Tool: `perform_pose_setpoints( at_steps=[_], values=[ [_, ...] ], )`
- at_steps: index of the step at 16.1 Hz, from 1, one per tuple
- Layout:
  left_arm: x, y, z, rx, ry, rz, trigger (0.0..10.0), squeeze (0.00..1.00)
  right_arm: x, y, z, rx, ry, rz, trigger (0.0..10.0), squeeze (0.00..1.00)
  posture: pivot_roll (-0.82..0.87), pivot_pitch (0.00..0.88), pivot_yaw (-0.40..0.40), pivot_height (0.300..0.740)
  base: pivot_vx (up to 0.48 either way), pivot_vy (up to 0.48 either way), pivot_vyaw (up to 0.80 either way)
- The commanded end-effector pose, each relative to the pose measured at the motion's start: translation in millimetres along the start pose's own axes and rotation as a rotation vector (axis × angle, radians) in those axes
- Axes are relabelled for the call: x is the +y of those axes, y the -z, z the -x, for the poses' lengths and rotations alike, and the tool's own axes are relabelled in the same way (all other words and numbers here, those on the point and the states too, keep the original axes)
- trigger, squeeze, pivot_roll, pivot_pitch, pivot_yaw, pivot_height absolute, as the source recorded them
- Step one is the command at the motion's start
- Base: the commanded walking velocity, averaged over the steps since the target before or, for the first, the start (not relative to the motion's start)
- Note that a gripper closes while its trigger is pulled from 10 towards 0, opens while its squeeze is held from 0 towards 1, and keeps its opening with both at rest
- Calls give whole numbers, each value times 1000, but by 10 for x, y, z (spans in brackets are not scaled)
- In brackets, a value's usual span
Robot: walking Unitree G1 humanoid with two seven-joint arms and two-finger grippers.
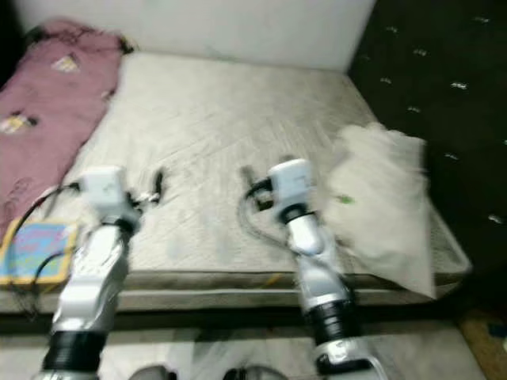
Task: Clean up the room
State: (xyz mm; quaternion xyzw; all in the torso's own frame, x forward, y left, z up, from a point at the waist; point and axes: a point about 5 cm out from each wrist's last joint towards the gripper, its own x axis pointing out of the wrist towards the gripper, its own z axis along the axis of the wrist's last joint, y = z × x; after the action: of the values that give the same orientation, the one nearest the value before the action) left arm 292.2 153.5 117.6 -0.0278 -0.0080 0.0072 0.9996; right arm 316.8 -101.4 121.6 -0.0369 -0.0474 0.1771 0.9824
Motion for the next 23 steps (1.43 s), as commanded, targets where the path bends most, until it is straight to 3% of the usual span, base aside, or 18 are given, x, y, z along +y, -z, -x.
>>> perform_pose_setpoints(
  at_steps=[1, 10, 23],
  values=[
    [-41, -53, -19, -28, 10, 10, 10000, 0, -75, -28, -3, -7, 15, 17, 10000, 0, 13, 0, -65, 740, 0, 0, 0],
    [-54, -77, -27, -51, 25, 14, 10000, 0, -79, -34, -13, -10, 17, 20, 10000, 0, 13, 0, -64, 740, 0, 0, 0],
    [-62, -83, -32, -57, 34, 10, 10000, 0, -82, -35, -21, -12, 20, 19, 10000, 0, 12, 0, -64, 740, 349, 0, 0]
  ],
)
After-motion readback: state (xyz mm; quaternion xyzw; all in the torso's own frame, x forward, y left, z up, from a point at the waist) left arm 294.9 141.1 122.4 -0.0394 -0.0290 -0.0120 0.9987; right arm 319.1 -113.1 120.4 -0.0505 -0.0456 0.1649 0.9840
